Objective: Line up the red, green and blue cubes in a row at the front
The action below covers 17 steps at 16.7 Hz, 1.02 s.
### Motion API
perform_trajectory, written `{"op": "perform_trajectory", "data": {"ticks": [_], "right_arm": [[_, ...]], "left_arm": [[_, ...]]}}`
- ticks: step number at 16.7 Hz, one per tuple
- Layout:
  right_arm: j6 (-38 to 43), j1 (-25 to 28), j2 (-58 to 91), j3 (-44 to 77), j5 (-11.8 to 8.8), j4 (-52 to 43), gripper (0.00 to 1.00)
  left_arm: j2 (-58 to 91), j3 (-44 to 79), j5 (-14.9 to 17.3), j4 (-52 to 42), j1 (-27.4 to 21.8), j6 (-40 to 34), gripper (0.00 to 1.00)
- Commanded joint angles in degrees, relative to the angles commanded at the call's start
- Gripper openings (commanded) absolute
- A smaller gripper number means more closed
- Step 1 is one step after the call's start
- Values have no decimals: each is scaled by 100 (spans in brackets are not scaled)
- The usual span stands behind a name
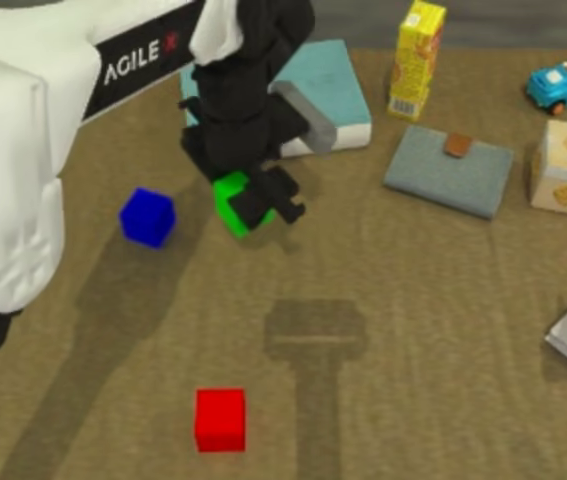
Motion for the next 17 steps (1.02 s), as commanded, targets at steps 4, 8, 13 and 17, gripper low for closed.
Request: {"op": "perform_trajectory", "data": {"ticks": [4, 8, 13, 17], "right_arm": [[0, 0, 0, 0, 0, 0, 100], [0, 0, 0, 0, 0, 0, 100], [0, 0, 0, 0, 0, 0, 100], [0, 0, 0, 0, 0, 0, 100]], "left_arm": [[-804, -1129, -19, 336, -638, 342, 0], [-1794, -2753, -3, 738, -1488, 810, 0], [-2546, -3682, 12, 1056, -2150, 1178, 0], [-2530, -3679, 10, 1044, -2133, 1180, 0]]}}
